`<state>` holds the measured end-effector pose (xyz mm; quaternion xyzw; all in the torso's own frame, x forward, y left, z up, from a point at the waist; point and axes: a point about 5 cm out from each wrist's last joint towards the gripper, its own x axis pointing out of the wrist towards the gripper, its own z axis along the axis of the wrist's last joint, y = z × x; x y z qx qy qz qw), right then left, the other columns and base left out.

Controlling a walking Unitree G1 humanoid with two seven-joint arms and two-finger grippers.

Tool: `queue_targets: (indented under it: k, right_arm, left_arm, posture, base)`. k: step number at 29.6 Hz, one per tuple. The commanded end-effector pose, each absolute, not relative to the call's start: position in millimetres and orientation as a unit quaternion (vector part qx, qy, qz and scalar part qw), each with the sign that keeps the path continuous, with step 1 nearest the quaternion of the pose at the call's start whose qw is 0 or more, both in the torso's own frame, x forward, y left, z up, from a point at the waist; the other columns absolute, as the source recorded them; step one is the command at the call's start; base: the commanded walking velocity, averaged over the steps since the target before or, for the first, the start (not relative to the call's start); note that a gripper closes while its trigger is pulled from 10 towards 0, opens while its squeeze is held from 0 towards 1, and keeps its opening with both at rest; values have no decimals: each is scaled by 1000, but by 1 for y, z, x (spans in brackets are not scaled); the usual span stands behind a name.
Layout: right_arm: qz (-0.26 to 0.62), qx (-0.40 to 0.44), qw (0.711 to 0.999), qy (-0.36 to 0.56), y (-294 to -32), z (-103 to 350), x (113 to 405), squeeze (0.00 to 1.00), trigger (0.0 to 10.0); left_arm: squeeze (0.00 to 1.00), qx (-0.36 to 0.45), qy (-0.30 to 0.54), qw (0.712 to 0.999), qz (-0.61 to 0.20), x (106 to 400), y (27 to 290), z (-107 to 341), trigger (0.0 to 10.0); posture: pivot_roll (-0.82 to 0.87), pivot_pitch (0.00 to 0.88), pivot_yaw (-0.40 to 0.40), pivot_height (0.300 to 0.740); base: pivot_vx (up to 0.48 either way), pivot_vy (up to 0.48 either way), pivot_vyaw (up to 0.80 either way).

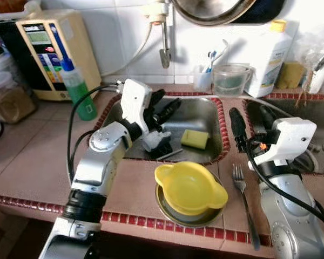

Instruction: Kitchen organization

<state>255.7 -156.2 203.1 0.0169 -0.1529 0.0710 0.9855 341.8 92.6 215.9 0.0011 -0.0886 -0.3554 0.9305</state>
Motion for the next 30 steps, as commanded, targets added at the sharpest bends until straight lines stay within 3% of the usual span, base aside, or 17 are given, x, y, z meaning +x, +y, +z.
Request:
queue_targets:
  k: [1, 11, 17, 21, 30]
  right_arm:
    - [81, 18, 985, -150, -155, 205, 255, 0, 10000]
    - [85, 2, 991, -104, -163, 199, 255, 0, 10000]
    - [124, 26, 989, -82, -137, 196, 247, 0, 10000]
    - [144, 21, 988, -58, -124, 185, 240, 0, 10000]
    - [150, 10, 988, -40, -125, 180, 238, 0, 10000]
  left_arm:
    - [0, 10, -94, 928, -361, 340, 94, 219, 10000]
    - [0, 47, -92, 919, -381, 333, 102, 217, 10000]
    - [0, 74, -102, 913, -389, 328, 105, 222, 10000]
    - [0, 48, -102, 924, -365, 323, 109, 215, 10000]
    - [0, 27, -83, 922, -377, 306, 101, 201, 10000]
  posture:
    - [-198, 1, 81, 703]
    - [-200, 20, 69, 703]
    - [-191, 31, 60, 703]
    - [-179, 41, 55, 703]
    - [-170, 52, 47, 703]
  base:
    - [0, 0, 0]
    - [0, 0, 0]
    - [0, 0, 0]
    - [0, 0, 0]
    - [0, 0, 0]
